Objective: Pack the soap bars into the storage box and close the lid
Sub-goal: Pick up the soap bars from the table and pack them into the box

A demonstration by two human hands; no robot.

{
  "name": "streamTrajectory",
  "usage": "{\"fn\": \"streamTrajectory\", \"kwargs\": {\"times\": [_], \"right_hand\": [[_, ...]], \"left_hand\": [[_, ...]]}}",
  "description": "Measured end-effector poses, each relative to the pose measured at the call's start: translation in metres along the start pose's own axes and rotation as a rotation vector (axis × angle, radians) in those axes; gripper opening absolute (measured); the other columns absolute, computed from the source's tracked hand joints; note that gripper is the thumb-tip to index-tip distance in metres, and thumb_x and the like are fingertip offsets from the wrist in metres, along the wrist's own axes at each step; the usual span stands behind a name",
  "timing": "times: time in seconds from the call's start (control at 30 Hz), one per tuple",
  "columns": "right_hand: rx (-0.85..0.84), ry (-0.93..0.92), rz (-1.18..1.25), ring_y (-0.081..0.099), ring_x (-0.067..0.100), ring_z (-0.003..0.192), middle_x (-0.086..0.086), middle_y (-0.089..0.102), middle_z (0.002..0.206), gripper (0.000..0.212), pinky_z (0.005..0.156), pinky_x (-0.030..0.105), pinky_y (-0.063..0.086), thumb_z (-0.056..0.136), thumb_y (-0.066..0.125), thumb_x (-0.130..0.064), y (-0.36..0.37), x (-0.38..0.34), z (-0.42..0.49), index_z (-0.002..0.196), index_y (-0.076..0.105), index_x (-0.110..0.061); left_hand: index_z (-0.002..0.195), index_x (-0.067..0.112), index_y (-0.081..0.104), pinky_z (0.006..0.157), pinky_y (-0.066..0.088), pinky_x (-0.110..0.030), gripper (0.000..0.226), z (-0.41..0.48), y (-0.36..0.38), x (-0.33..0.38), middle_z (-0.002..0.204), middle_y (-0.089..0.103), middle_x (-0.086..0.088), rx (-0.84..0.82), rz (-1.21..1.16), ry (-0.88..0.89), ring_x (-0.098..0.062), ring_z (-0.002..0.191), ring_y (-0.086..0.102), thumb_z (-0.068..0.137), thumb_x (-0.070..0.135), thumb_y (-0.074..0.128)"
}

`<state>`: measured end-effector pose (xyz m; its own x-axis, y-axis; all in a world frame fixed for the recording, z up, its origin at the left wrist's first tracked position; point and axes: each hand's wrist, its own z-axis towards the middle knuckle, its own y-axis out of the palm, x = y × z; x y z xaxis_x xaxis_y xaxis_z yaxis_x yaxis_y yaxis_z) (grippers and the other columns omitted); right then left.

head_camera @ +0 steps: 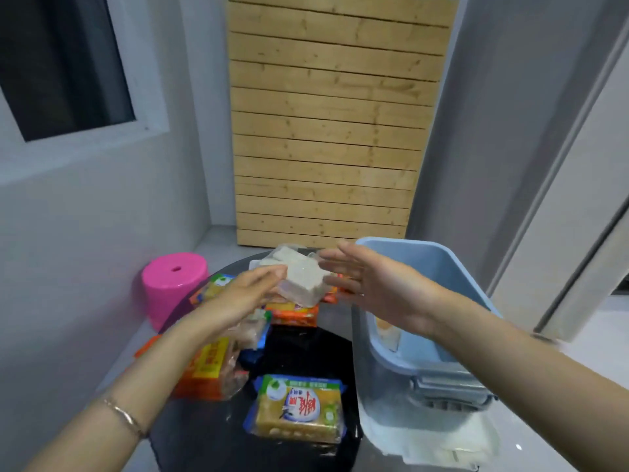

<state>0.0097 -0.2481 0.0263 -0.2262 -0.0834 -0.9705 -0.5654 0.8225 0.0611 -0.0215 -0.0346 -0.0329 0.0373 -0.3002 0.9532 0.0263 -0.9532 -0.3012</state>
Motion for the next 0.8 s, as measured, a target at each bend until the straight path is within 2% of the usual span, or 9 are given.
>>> {"fn": "streamTrajectory", "kwargs": {"times": [0.07, 0.13, 0.2, 0.27, 0.37, 0.47, 0.57, 0.67, 0.8], "right_hand": [[-0.070, 0.010, 0.005, 0.062, 0.008, 0.104, -0.008, 0.068, 0.111, 0.027, 0.093, 0.025, 0.048, 0.094, 0.047, -0.041, 0.030, 0.011, 0.004, 0.105, 0.066, -0.024], [-0.129, 0.053, -0.010, 0.062, 0.007, 0.100, -0.010, 0.069, 0.103, 0.023, 0.097, 0.026, 0.046, 0.094, 0.047, -0.039, 0.057, 0.026, 0.011, 0.101, 0.065, -0.025], [-0.145, 0.125, -0.007, 0.057, 0.013, 0.105, -0.005, 0.063, 0.112, 0.026, 0.104, 0.031, 0.039, 0.094, 0.048, -0.040, 0.077, 0.045, 0.021, 0.106, 0.062, -0.021], [-0.161, 0.218, 0.039, 0.056, 0.017, 0.107, 0.000, 0.060, 0.114, 0.029, 0.103, 0.030, 0.039, 0.094, 0.048, -0.041, 0.093, 0.061, 0.029, 0.109, 0.059, -0.018], [-0.143, 0.281, 0.041, 0.056, 0.019, 0.112, 0.003, 0.062, 0.116, 0.034, 0.095, 0.027, 0.043, 0.093, 0.049, -0.042, 0.109, 0.080, 0.036, 0.113, 0.059, -0.016], [-0.090, 0.252, 0.030, 0.058, 0.019, 0.114, 0.005, 0.063, 0.124, 0.041, 0.099, 0.032, 0.045, 0.093, 0.051, -0.041, 0.115, 0.088, 0.039, 0.123, 0.058, -0.014], [-0.064, 0.212, -0.007, 0.060, 0.018, 0.109, 0.006, 0.063, 0.125, 0.041, 0.101, 0.034, 0.045, 0.093, 0.052, -0.039, 0.116, 0.089, 0.037, 0.125, 0.057, -0.013], [-0.074, 0.182, -0.099, 0.061, 0.017, 0.111, 0.002, 0.066, 0.124, 0.041, 0.093, 0.030, 0.048, 0.092, 0.054, -0.040, 0.117, 0.088, 0.034, 0.124, 0.058, -0.016], [-0.114, 0.066, -0.345, 0.059, 0.008, 0.115, -0.006, 0.066, 0.122, 0.042, 0.102, 0.031, 0.044, 0.087, 0.059, -0.045, 0.110, 0.076, 0.027, 0.124, 0.059, -0.024]], "left_hand": [[0.117, 0.032, 0.061, 0.093, 0.046, -0.015, 0.044, -0.016, -0.030, -0.014, 0.122, 0.063, 0.012, -0.009, 0.089, 0.045, 0.005, 0.109, 0.058, 0.080, 0.052, 0.052], [0.110, 0.035, 0.062, 0.089, 0.044, -0.009, 0.039, -0.032, -0.060, -0.033, 0.119, 0.064, 0.014, -0.002, 0.180, 0.059, 0.009, 0.106, 0.059, 0.074, 0.052, 0.057], [0.114, 0.034, 0.061, 0.099, 0.045, -0.023, 0.052, -0.043, -0.084, -0.056, 0.123, 0.062, 0.012, 0.025, 0.382, 0.033, -0.001, 0.114, 0.057, 0.069, 0.061, 0.062], [0.117, 0.035, 0.058, 0.099, 0.047, -0.030, 0.071, -0.053, -0.101, -0.077, 0.122, 0.061, 0.013, -0.013, 0.516, -0.039, -0.004, 0.111, 0.059, 0.058, 0.073, 0.065], [0.116, 0.038, 0.048, 0.090, 0.050, -0.022, 0.086, -0.064, -0.109, -0.101, 0.117, 0.056, 0.013, -0.130, 0.577, -0.107, -0.001, 0.102, 0.059, 0.043, 0.075, 0.072], [0.125, 0.033, 0.041, 0.094, 0.045, -0.022, 0.093, -0.063, -0.108, -0.115, 0.118, 0.046, 0.009, -0.162, 0.718, -0.035, -0.005, 0.106, 0.052, 0.046, 0.060, 0.081], [0.126, 0.027, 0.044, 0.089, 0.044, -0.023, 0.085, -0.057, -0.103, -0.120, 0.114, 0.048, 0.009, -0.122, 0.760, 0.041, -0.009, 0.105, 0.053, 0.054, 0.048, 0.083], [0.111, 0.034, 0.052, 0.076, 0.048, -0.020, 0.071, -0.059, -0.103, -0.121, 0.104, 0.056, 0.015, -0.038, 0.696, 0.049, -0.005, 0.093, 0.058, 0.050, 0.054, 0.083], [0.098, 0.043, 0.052, 0.075, 0.053, -0.020, 0.067, -0.071, -0.105, -0.113, 0.101, 0.060, 0.019, -0.012, 0.575, 0.064, 0.000, 0.090, 0.060, 0.041, 0.060, 0.082]]}}
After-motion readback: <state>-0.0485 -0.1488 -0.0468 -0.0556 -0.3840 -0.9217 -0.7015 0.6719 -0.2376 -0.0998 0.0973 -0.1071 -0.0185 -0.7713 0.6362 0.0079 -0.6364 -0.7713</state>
